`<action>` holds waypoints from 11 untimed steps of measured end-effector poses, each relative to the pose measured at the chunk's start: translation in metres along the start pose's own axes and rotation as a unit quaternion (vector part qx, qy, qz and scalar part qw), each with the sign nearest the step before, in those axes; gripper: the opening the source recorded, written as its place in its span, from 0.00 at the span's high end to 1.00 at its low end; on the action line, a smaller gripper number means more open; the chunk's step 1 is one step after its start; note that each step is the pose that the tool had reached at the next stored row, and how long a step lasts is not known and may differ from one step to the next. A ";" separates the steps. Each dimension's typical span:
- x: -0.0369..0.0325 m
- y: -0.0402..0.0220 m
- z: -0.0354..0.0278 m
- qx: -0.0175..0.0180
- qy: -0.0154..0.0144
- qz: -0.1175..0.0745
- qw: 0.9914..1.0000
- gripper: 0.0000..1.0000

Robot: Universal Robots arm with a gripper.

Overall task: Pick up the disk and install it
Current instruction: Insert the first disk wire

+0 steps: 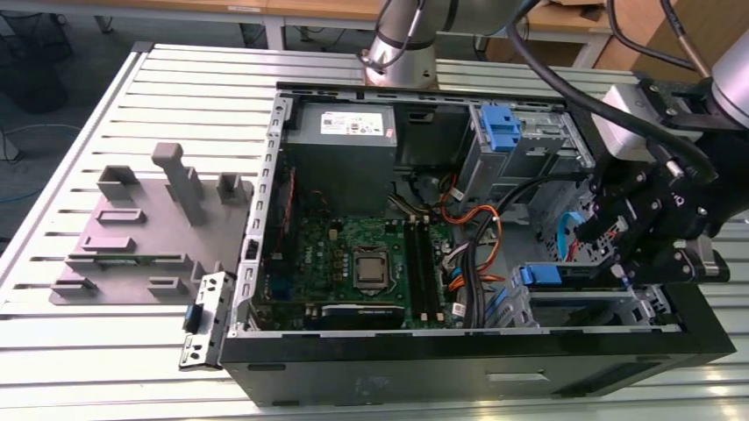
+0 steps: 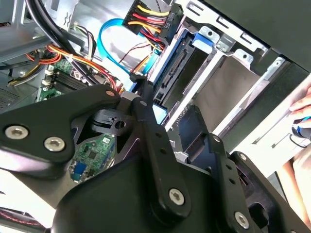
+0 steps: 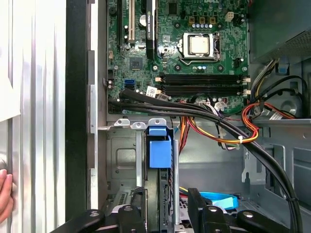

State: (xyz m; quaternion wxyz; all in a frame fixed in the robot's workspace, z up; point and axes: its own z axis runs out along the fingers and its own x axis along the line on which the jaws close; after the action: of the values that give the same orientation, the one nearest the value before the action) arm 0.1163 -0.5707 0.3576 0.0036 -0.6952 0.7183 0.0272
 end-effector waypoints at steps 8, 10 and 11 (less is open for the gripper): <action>-0.0013 0.0004 -0.0118 0.000 0.000 0.000 1.000 0.52; -0.0039 0.0005 -0.0118 0.000 0.000 0.000 1.000 0.52; -0.0059 0.0005 -0.0117 0.000 0.000 0.000 1.000 0.52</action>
State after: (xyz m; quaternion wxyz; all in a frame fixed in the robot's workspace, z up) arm 0.1164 -0.5653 0.3695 0.0037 -0.6952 0.7183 0.0273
